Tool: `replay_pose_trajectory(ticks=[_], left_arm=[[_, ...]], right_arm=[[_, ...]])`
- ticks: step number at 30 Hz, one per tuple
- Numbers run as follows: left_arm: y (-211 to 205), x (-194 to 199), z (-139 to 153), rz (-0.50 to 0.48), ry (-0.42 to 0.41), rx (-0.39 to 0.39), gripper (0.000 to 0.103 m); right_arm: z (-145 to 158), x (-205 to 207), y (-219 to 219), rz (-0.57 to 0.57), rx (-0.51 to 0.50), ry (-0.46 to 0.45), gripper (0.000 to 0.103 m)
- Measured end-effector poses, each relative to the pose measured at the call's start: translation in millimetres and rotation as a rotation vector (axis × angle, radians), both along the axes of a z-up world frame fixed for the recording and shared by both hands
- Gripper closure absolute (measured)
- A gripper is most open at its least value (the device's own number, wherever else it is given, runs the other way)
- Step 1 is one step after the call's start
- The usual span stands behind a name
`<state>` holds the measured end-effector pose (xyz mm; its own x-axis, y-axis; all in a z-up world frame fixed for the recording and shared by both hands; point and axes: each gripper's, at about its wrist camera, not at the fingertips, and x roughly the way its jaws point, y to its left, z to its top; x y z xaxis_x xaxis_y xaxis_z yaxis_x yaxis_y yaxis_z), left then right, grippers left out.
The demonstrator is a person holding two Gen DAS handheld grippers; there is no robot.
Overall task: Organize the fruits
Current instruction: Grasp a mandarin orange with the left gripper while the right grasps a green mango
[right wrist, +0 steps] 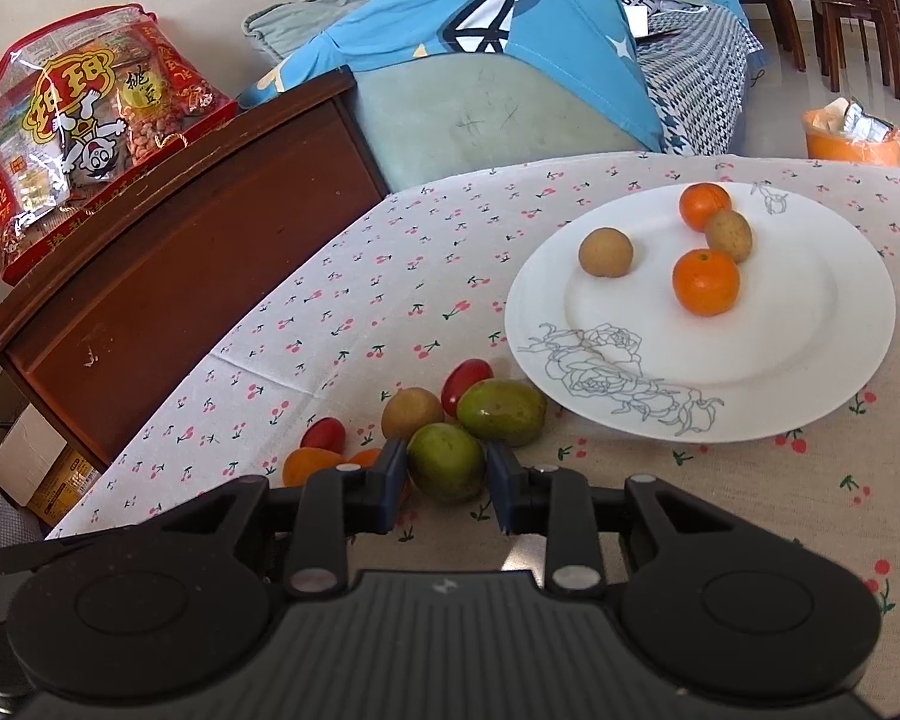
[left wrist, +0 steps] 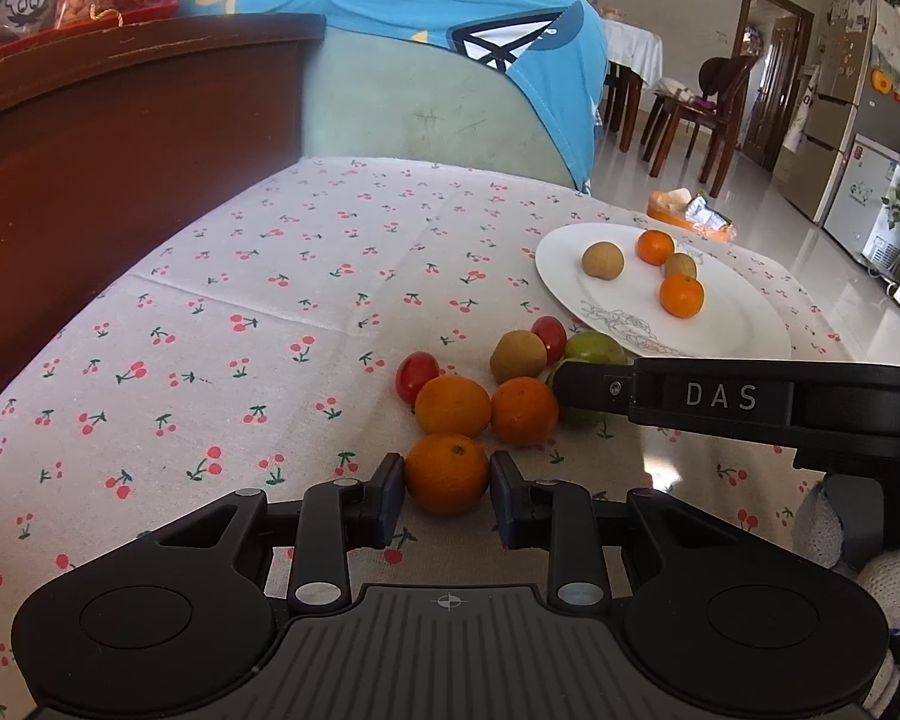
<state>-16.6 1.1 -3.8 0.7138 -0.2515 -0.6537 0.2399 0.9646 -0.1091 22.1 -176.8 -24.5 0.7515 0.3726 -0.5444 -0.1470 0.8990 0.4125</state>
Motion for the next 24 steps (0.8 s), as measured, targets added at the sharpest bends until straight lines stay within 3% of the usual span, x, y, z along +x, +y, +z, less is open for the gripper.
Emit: replay_pose_trajectory(ticks=[6,24], left_arm=[[0,0,0,0.004,0.001,-0.004,0.075],[2,3,2,0.048,0.014,-0.007,0.075]], right_arm=[[-1,0,-2,0.001,0.021,0.011,0.074],[7,-34,1,-0.014,-0.103,0.018,0.073]])
